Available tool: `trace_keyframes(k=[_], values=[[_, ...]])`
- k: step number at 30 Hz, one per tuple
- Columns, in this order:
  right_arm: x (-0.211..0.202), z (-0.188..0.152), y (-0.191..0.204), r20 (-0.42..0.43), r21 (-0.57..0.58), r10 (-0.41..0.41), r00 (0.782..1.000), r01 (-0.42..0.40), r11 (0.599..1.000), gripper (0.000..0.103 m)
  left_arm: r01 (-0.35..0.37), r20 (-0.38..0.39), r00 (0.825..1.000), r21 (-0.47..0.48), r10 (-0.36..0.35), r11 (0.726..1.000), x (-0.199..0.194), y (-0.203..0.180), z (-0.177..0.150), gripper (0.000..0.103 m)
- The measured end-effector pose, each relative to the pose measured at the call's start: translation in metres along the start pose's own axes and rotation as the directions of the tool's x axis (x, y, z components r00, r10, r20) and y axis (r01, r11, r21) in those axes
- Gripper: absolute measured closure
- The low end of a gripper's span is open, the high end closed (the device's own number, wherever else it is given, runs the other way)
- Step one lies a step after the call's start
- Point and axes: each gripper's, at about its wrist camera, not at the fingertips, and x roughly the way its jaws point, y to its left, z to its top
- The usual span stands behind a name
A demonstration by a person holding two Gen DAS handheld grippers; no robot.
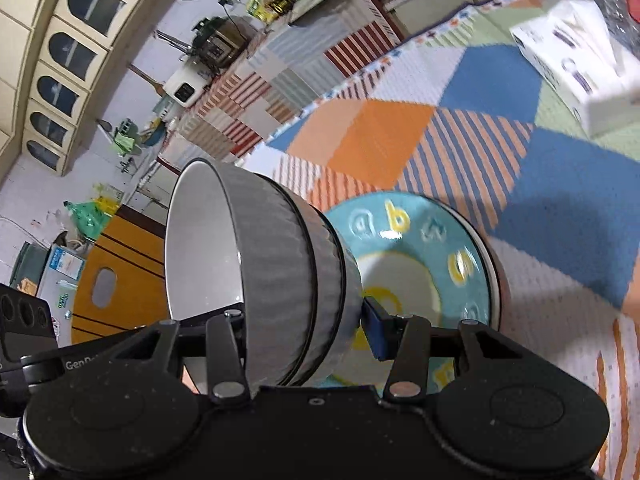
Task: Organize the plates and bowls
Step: 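Carry the bowl stack onto the teal egg plate and lower it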
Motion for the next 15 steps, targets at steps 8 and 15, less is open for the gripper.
trace_keyframes(k=[8, 15], values=[[0.008, -0.008, -0.014, -0.027, 0.016, -0.042, 0.999, 0.042, 0.999, 0.051, 0.030, -0.022, 0.999, -0.011, -0.030, 1.000, 0.022, 0.009, -0.011, 0.070], [0.015, -0.008, -0.019, -0.032, 0.000, -0.075, 0.997, 0.075, 0.997, 0.051, 0.059, -0.025, 0.998, -0.041, -0.060, 0.997, 0.034, 0.019, -0.015, 0.070]])
